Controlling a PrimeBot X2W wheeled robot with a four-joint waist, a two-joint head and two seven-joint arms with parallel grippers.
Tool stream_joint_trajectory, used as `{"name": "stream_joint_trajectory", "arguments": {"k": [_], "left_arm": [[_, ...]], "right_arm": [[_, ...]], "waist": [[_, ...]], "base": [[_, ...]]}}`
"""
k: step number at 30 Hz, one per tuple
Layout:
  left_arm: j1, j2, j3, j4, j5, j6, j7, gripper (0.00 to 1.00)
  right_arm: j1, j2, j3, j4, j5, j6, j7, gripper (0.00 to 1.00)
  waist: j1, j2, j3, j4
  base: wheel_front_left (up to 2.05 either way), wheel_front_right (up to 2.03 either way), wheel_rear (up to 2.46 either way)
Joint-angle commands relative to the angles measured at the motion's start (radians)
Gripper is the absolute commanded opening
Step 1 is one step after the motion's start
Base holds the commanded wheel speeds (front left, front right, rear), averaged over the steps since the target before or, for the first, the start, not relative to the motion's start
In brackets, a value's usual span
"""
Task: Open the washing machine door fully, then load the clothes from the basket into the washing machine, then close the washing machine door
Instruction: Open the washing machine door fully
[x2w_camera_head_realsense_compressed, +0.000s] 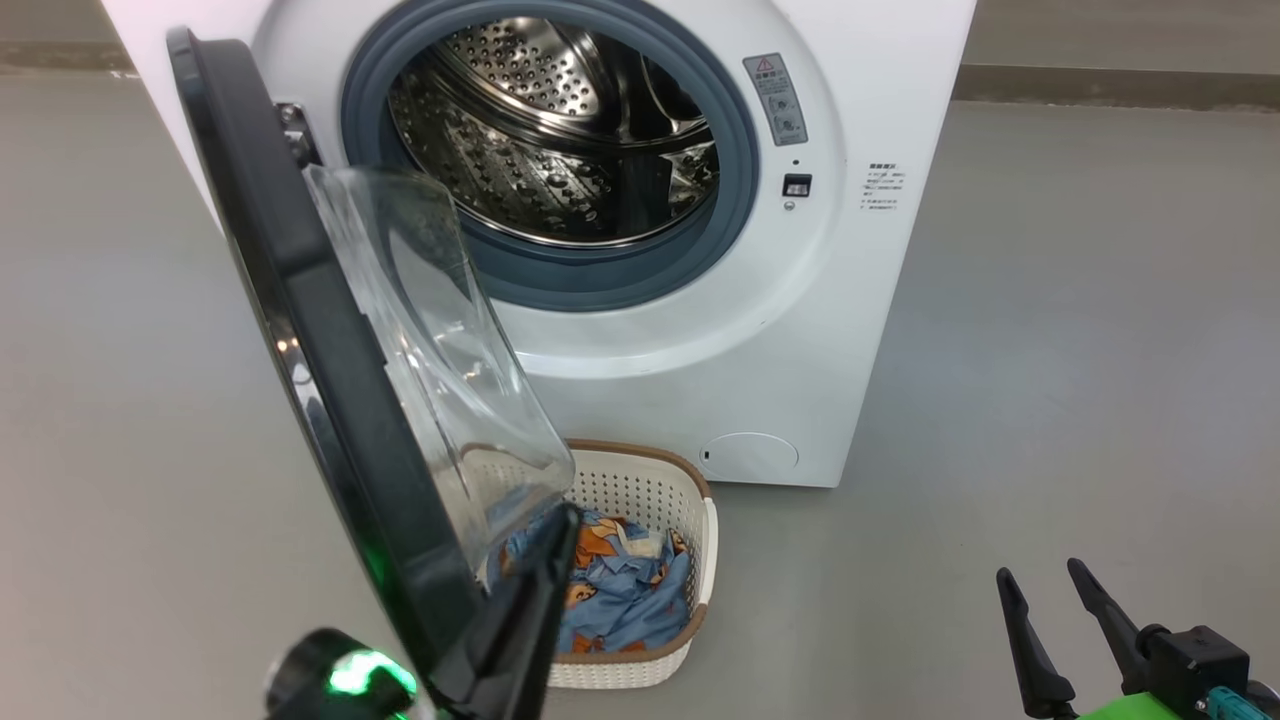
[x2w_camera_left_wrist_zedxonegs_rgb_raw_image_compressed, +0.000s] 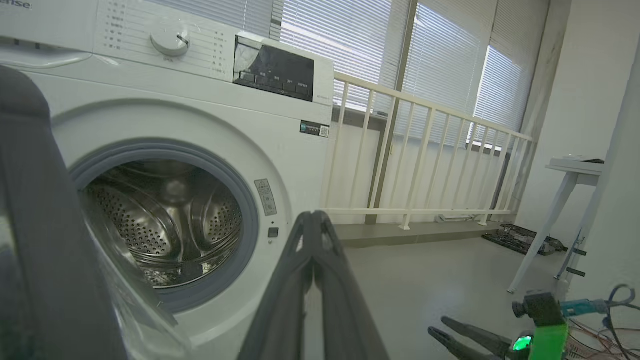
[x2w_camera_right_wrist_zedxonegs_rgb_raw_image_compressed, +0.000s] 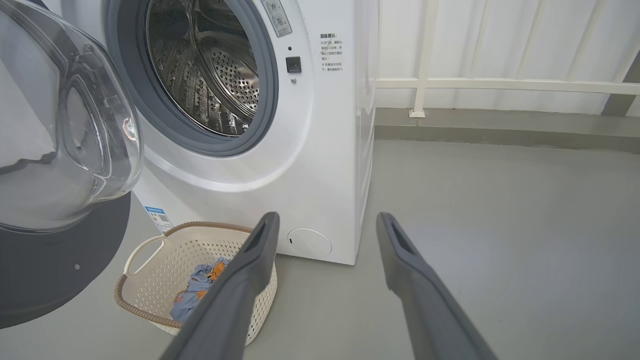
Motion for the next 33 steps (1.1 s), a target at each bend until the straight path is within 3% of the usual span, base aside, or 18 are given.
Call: {"name": "stream_joint_trajectory", "arguments": {"k": [1, 6, 12, 17, 33], "left_arm": [[-0.014, 0.007, 0.016, 0.003, -0.012, -0.010, 0.019, 0.00], [0.003, 0.010, -0.003, 0.101, -0.047, -0.007, 0.064, 0.00], [0.004, 0.006, 0.028, 0.176, -0.054, 0.036, 0.060, 0.00], [-0.004, 0.005, 0.048, 0.190, -0.019, 0.083, 0.051, 0.00], [-0.022, -0.005, 0.069, 0.243, -0.017, 0.175, 0.053, 0.00]], "right_arm": [[-0.006, -0.010, 0.015, -0.020, 0.008, 0.002, -0.012, 1.00], [-0.009, -0.008, 0.017, -0.019, 0.008, 0.002, -0.012, 1.00], [-0.010, -0.007, 0.017, -0.019, 0.009, 0.002, -0.012, 1.00], [-0.005, -0.007, 0.012, -0.018, 0.009, 0.002, -0.012, 1.00], [0.001, -0.001, 0.002, -0.018, 0.008, 0.002, -0.012, 1.00]], "waist": [[0.0000, 0.0000, 0.001, 0.003], [0.0000, 0.0000, 0.007, 0.009], [0.0000, 0.0000, 0.010, 0.014], [0.0000, 0.0000, 0.011, 0.021], [0.0000, 0.0000, 0.015, 0.078]], "base": [[0.00, 0.00, 0.00], [0.00, 0.00, 0.00], [0.00, 0.00, 0.00], [0.00, 0.00, 0.00], [0.00, 0.00, 0.00]]}}
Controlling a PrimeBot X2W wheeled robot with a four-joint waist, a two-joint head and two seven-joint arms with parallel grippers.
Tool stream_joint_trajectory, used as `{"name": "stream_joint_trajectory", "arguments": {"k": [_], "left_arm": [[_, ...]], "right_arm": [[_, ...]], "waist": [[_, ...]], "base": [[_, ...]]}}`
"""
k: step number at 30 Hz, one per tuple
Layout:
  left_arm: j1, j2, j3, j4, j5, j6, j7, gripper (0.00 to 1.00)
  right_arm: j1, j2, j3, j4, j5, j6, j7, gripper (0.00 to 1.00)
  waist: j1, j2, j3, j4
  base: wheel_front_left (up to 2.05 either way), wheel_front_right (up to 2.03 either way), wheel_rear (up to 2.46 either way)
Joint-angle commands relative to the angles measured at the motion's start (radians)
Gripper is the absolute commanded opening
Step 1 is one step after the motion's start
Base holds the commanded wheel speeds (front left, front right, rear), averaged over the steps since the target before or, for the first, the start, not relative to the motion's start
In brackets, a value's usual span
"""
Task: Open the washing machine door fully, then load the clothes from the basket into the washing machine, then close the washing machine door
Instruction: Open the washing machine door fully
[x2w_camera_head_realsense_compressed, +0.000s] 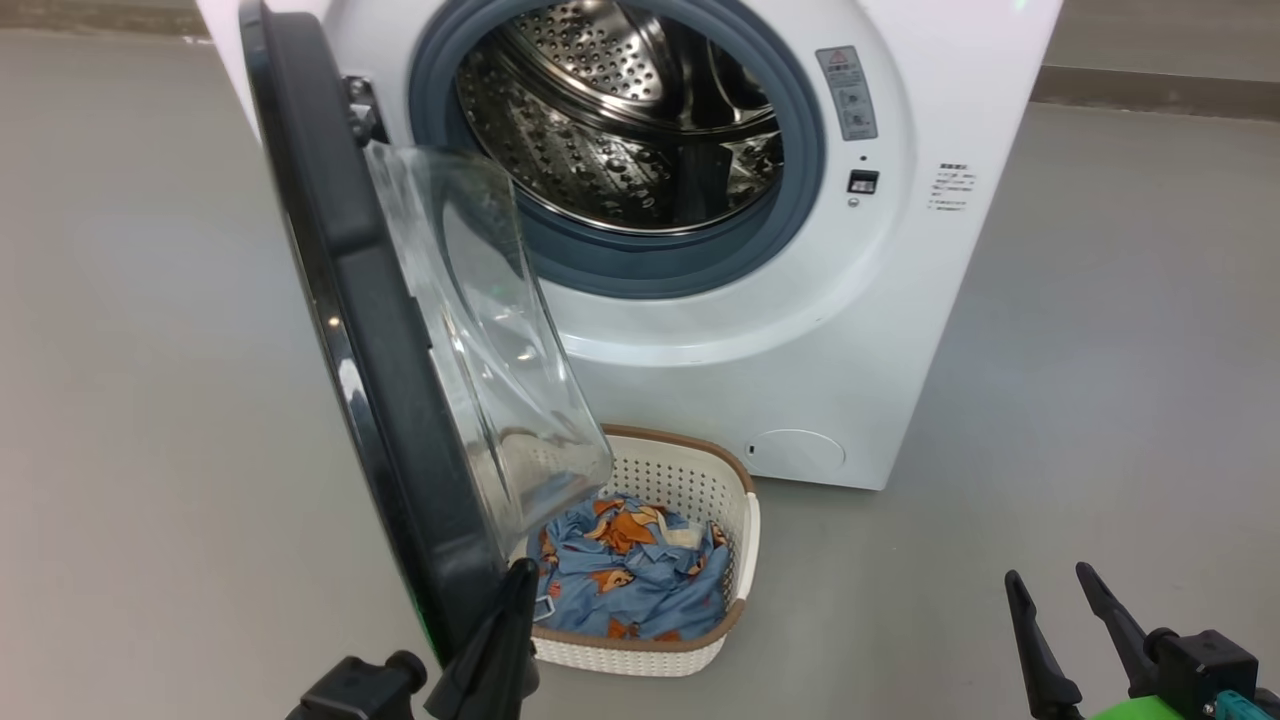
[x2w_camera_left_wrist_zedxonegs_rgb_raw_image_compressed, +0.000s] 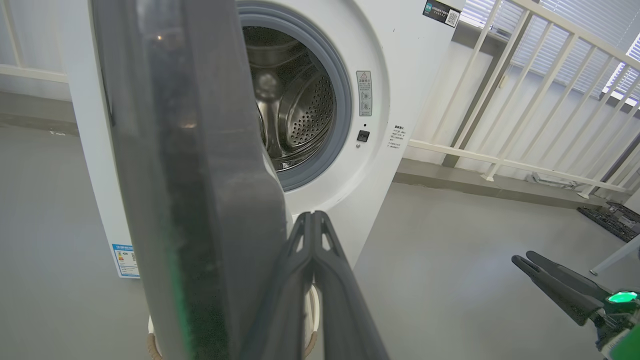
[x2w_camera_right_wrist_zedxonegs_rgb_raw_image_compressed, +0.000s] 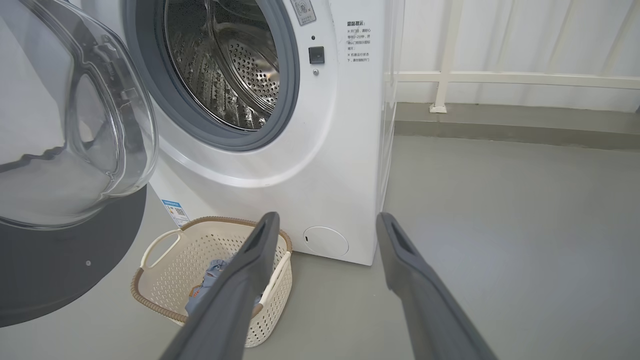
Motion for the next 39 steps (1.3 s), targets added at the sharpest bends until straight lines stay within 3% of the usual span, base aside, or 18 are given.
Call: {"name": "stream_joint_trajectory", "arguments": {"k": [1, 16, 26, 39], "left_arm": [[-0.041, 0.001, 0.050, -0.011, -0.001, 0.035, -0.006, 0.00], [-0.039, 0.006, 0.104, -0.022, -0.001, 0.103, -0.013, 0.00], [-0.041, 0.032, 0.199, -0.022, -0.015, 0.151, -0.027, 0.00], [-0.180, 0.065, 0.333, 0.179, -0.057, 0.157, -0.130, 0.00]], "right_arm": [[0.000, -0.008, 0.022, -0.021, 0.007, 0.002, -0.012, 1.00], [0.015, 0.002, 0.019, -0.016, 0.007, 0.002, -0.012, 1.00], [0.019, 0.006, 0.025, -0.015, 0.010, 0.002, -0.012, 1.00], [0.008, -0.002, 0.036, -0.016, 0.009, 0.002, -0.012, 1.00]], "waist": [[0.0000, 0.0000, 0.002, 0.013], [0.0000, 0.0000, 0.002, 0.100], [0.0000, 0.0000, 0.006, 0.149], [0.0000, 0.0000, 0.040, 0.154]], "base": [[0.00, 0.00, 0.00], [0.00, 0.00, 0.00], [0.00, 0.00, 0.00], [0.00, 0.00, 0.00]]}}
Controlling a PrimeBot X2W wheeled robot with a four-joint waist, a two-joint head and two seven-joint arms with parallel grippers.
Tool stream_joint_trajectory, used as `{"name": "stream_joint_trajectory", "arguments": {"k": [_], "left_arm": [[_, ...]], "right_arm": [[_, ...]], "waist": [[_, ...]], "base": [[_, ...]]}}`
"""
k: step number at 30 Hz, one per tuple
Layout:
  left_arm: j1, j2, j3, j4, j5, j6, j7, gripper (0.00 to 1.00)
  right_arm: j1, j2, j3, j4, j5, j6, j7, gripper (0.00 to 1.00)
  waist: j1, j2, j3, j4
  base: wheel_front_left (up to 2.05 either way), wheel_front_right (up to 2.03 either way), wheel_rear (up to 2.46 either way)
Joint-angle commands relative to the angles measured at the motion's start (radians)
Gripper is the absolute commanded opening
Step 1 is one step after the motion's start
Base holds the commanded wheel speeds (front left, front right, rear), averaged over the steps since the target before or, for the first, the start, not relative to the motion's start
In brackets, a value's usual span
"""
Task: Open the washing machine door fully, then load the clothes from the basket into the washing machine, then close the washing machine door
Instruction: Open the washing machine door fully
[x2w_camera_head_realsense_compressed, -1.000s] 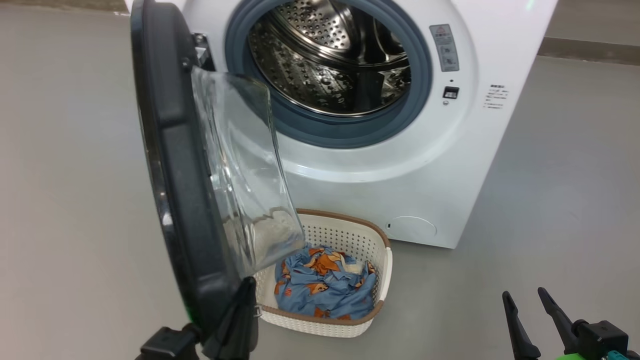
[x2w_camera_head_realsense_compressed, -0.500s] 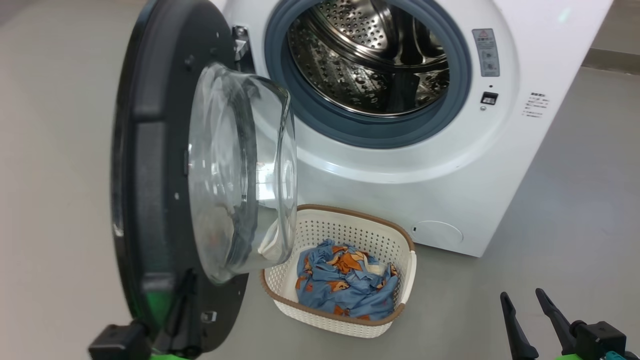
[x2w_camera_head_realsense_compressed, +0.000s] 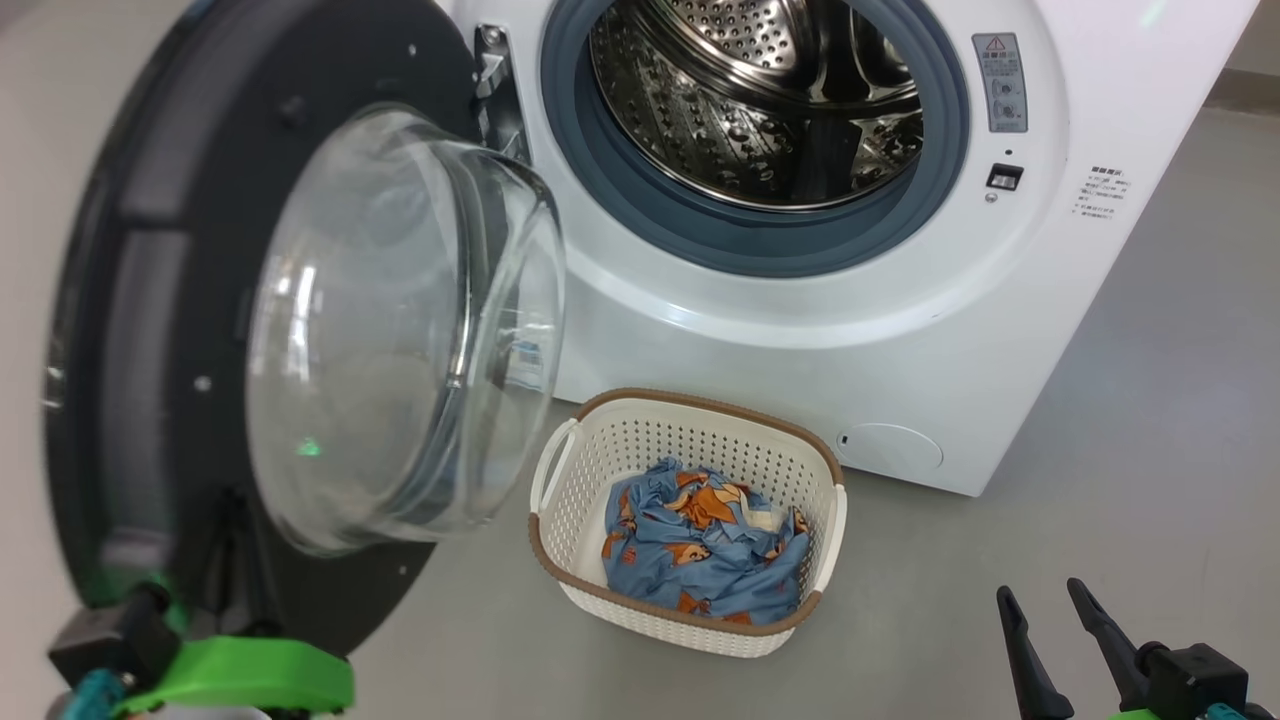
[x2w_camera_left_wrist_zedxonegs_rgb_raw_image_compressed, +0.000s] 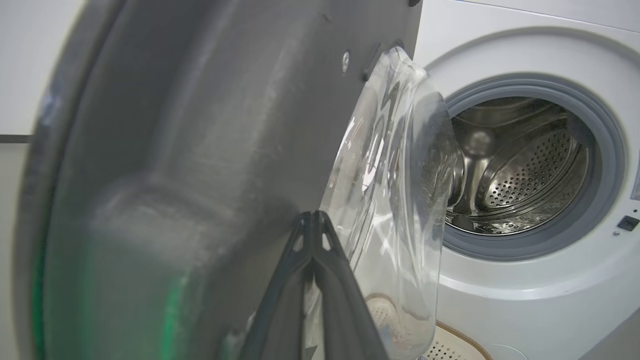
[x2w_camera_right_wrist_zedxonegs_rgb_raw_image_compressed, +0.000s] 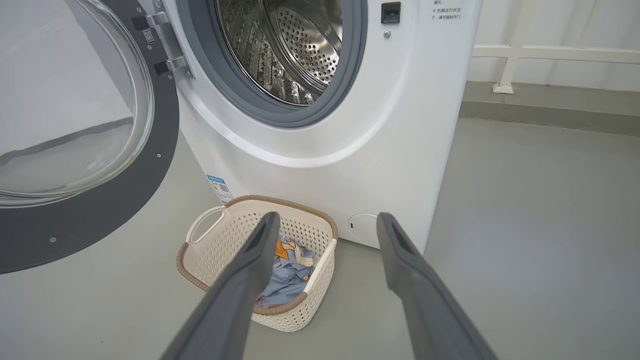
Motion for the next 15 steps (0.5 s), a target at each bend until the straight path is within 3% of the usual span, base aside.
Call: {"name": "stream_joint_trajectory", "arguments": {"k": [1, 15], "left_arm": [[-0.063, 0.032, 0.064, 0.004, -0.005, 0.016, -0.019, 0.00], [-0.270, 0.084, 0.207, 0.386, -0.047, 0.024, -0.152, 0.00]], "right_arm": [[-0.012, -0.018, 0.032, -0.019, 0.008, 0.002, -0.012, 1.00], [-0.021, -0.028, 0.038, -0.006, 0.008, 0.002, -0.012, 1.00]], "waist": [[0.0000, -0.0001, 0.005, -0.002], [0.0000, -0.0001, 0.010, -0.023]], "base": [[0.00, 0.00, 0.00], [0.00, 0.00, 0.00]]}}
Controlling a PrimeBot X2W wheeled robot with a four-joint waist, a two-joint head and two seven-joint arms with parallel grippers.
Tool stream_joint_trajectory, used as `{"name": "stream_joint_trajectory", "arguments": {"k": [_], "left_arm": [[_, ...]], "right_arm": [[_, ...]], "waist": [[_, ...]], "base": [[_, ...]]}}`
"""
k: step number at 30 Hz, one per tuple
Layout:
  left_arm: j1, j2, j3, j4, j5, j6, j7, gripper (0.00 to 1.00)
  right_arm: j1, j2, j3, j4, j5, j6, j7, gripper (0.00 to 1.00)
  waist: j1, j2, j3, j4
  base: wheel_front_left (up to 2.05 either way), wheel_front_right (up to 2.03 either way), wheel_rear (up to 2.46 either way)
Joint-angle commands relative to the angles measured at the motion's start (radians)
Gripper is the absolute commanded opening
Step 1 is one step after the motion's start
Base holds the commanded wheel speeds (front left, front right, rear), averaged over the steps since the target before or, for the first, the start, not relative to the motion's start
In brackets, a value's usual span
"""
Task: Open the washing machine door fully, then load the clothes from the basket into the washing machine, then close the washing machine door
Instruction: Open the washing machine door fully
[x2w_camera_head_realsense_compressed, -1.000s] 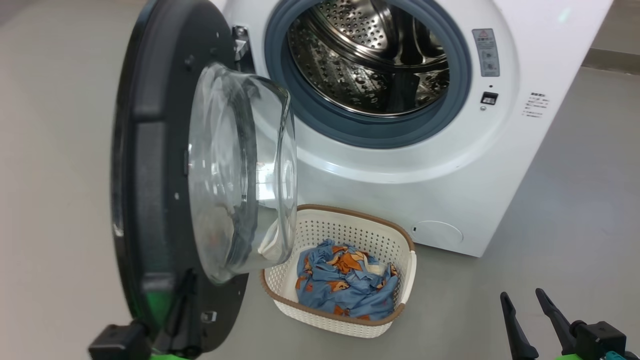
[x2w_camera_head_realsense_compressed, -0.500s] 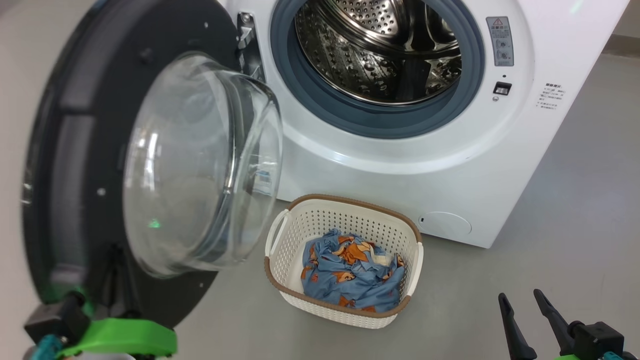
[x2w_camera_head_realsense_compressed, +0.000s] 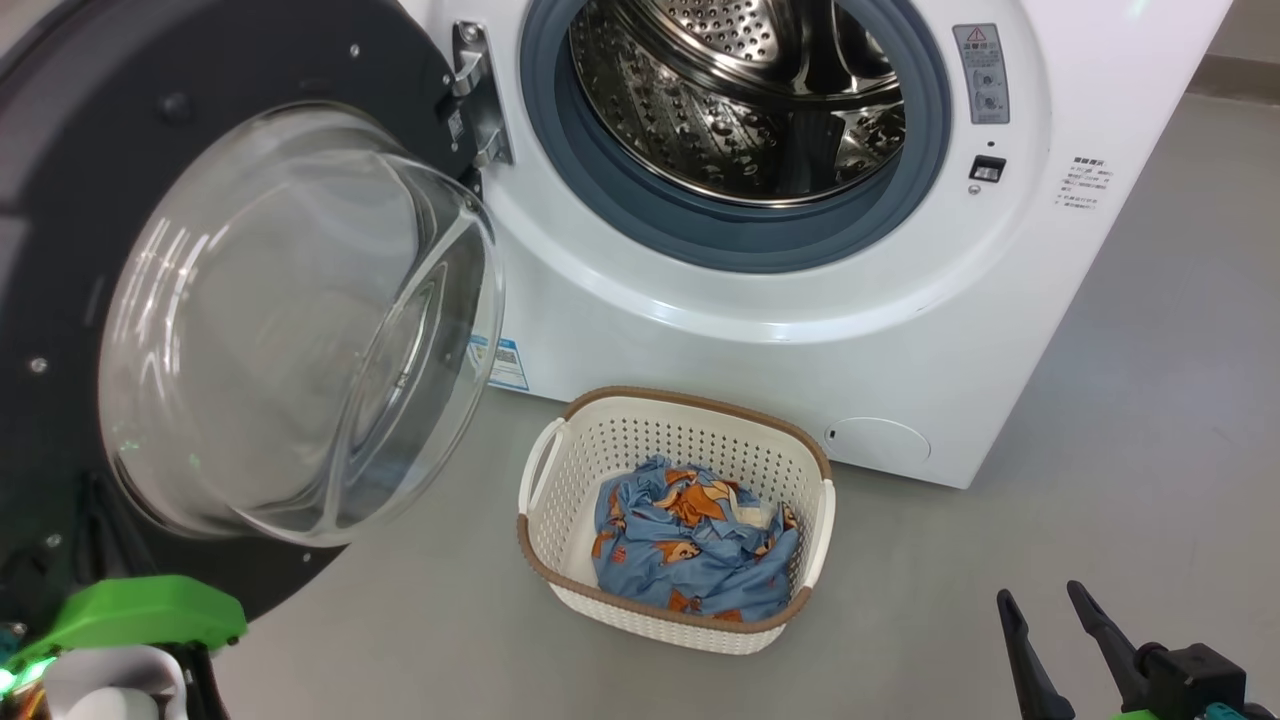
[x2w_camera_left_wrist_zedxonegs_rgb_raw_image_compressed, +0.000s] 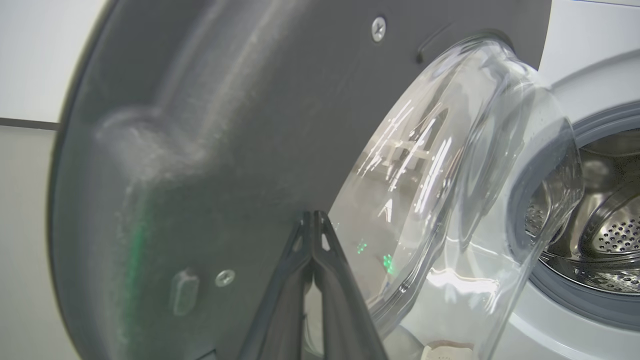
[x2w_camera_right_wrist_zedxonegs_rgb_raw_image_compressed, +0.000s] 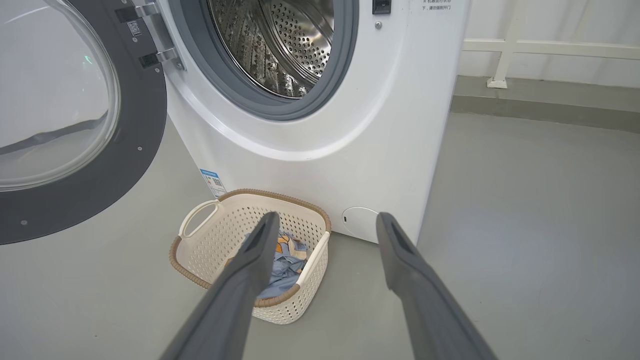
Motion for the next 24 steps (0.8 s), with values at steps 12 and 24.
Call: {"name": "stream_joint_trajectory", "arguments": {"k": [12, 24], "left_arm": [[-0.184, 0.105, 0.099, 0.245, 0.058, -0.017, -0.032, 0.00], [-0.199, 0.075, 0.166, 0.258, 0.104, -0.046, -0.032, 0.00]], "right_arm": [[-0.007, -0.007, 0.041, -0.008, 0.012, 0.002, -0.012, 1.00], [-0.003, -0.008, 0.038, -0.007, 0.017, 0.002, -0.012, 1.00]], "waist": [[0.0000, 0.0000, -0.034, -0.007], [0.0000, 0.0000, -0.044, -0.019]], "base": [[0.00, 0.00, 0.00], [0.00, 0.00, 0.00]]}}
